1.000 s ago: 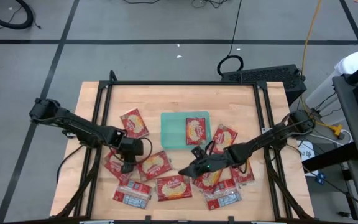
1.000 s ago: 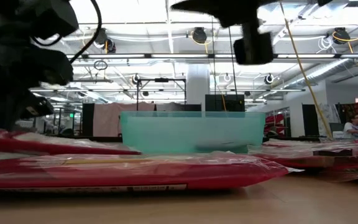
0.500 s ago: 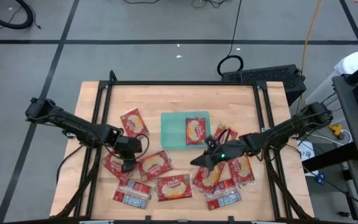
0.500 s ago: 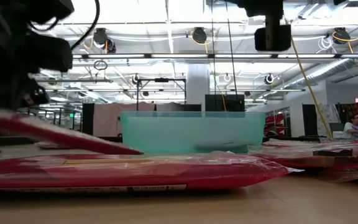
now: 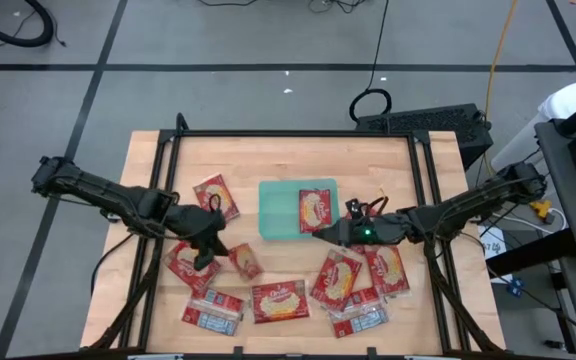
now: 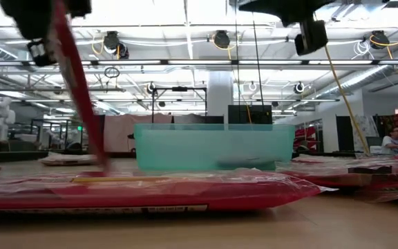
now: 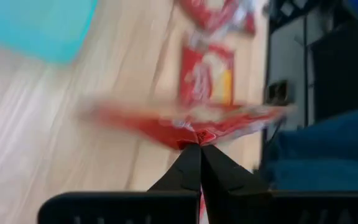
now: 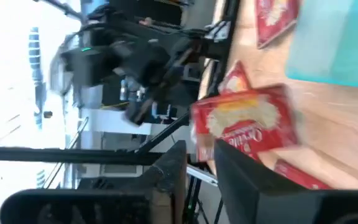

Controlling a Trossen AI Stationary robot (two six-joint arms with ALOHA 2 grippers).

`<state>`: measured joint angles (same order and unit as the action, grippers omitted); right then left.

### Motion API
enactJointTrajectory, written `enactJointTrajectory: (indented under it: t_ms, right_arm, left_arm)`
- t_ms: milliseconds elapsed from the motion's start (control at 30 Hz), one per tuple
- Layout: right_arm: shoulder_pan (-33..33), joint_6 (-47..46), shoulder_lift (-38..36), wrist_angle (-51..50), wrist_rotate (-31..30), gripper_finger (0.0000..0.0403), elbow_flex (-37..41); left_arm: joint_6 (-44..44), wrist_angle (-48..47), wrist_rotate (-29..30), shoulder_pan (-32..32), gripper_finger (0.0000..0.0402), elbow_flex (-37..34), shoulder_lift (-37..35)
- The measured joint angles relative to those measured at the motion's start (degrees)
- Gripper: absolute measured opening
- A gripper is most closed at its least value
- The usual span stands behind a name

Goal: Sort popcorn bags into baskets
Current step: Put the red popcorn bag into the green bin

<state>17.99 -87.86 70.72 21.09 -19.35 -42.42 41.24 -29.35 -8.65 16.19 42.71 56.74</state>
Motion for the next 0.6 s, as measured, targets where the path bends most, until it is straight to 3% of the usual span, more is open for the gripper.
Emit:
enactJointTrajectory:
  t_ms: [267,600]
  right_arm:
    - [-0.67,-7.52,1.26,4.62,-3.1,0.0163,0.0]
    - [-0.68,-6.05,6.46,30.8,-12.86,0.0229,-1.37]
  left_arm:
    - [0.89,-2.47,3.96,0.0,0.0,7.33,-0.46]
    - [-4.6,-2.03,17.05,-1.82,0.0,19.83,-0.52]
